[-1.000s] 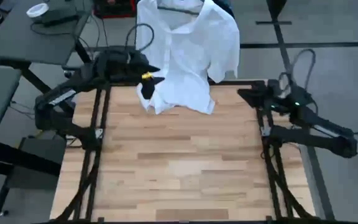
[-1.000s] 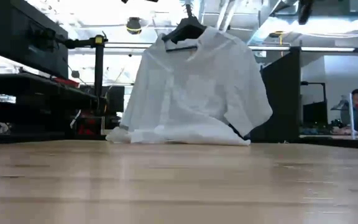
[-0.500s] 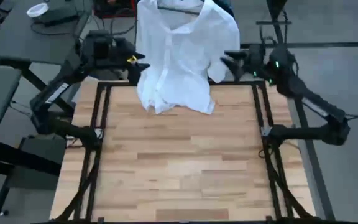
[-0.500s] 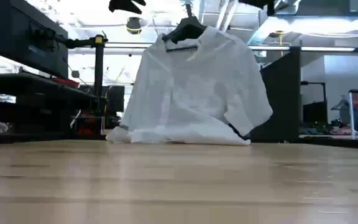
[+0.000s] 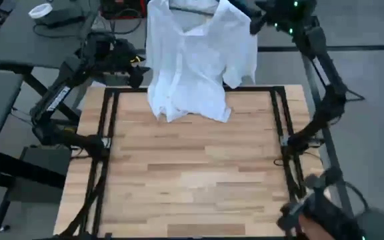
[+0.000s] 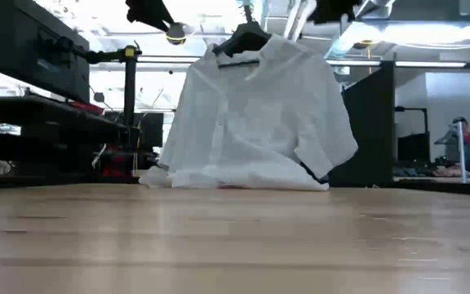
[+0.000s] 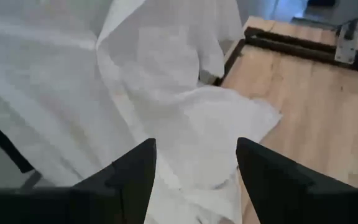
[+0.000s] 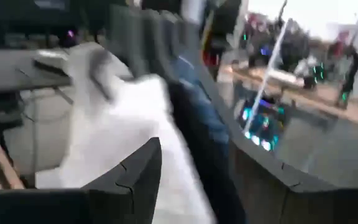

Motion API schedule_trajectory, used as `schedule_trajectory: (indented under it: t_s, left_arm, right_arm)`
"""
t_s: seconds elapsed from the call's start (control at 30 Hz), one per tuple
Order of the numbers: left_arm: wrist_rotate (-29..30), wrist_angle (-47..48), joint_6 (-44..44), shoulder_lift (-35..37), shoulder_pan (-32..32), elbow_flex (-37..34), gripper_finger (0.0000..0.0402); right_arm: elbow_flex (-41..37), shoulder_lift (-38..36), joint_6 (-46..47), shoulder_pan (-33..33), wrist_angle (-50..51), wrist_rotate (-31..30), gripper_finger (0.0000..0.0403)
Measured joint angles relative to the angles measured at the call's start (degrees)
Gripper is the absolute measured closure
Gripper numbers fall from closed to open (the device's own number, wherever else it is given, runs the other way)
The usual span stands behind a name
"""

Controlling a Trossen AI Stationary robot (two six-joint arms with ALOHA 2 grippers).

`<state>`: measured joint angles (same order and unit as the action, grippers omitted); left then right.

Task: Hang clothes
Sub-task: Unhang the white polo from the rack

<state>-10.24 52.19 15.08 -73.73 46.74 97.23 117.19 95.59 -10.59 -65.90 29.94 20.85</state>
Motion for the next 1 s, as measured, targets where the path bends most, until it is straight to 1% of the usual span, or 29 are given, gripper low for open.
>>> schedule_trajectory:
  t_s: [0.03, 0.1, 0.37, 0.43, 0.6, 0.67, 0.7, 0.77, 0.83, 0.87, 1.0]
  left_arm:
    - [0.00, 0.06, 0.12, 0.00, 0.00, 0.00, 0.0196]
    - [0.00, 0.08, 0.14, 0.00, 0.00, 0.00, 0.0196]
    - [0.02, -0.02, 0.31, -0.35, 0.00, 0.00, 0.0196]
    - [0.04, 0.20, 0.05, -0.42, -0.01, 0.00, 0.0196]
    - [0.04, 0.30, -0.62, -0.39, -0.02, 0.00, 0.0196]
    - [0.06, 0.30, -0.74, -0.39, -0.02, 0.00, 0.0196]
    - [0.04, 0.29, -0.82, -0.39, -0.02, 0.00, 0.0196]
    - [0.04, 0.26, -1.14, -0.39, -0.02, 0.00, 0.0196]
    - [0.07, 0.28, -1.26, -0.39, -0.02, 0.00, 0.0196]
    - [0.06, 0.28, -1.23, -0.39, -0.02, 0.00, 0.0196]
    - [0.07, 0.29, -1.26, -0.39, -0.04, 0.00, 0.0196]
  right_arm:
    - [0.42, 1.11, 0.74, -0.83, 0.17, 2.99, 0.0232]
    - [0.52, 2.87, 1.41, -1.88, 0.39, 6.87, 0.0232]
    - [0.48, 8.11, -0.29, -2.19, 0.95, 14.19, 0.0232]
    - [0.48, 8.60, -0.35, -1.58, 0.88, 15.38, 0.0232]
    - [0.50, 8.39, -0.71, 0.05, -0.80, 15.84, 0.0235]
    - [0.50, 8.41, -1.95, 0.39, -0.62, 15.68, 0.0251]
    - [0.50, 8.47, -2.65, 0.40, -0.56, 15.28, 0.0265]
    - [0.50, 8.50, -3.46, 0.33, -0.73, 14.89, 0.0309]
    - [0.50, 8.42, -3.47, 0.17, -1.71, 15.08, 0.0362]
    - [0.49, 8.28, -3.75, -0.06, -1.92, 14.93, 0.0373]
    - [0.43, 6.42, -3.72, -1.25, -3.05, 12.16, 0.0373]
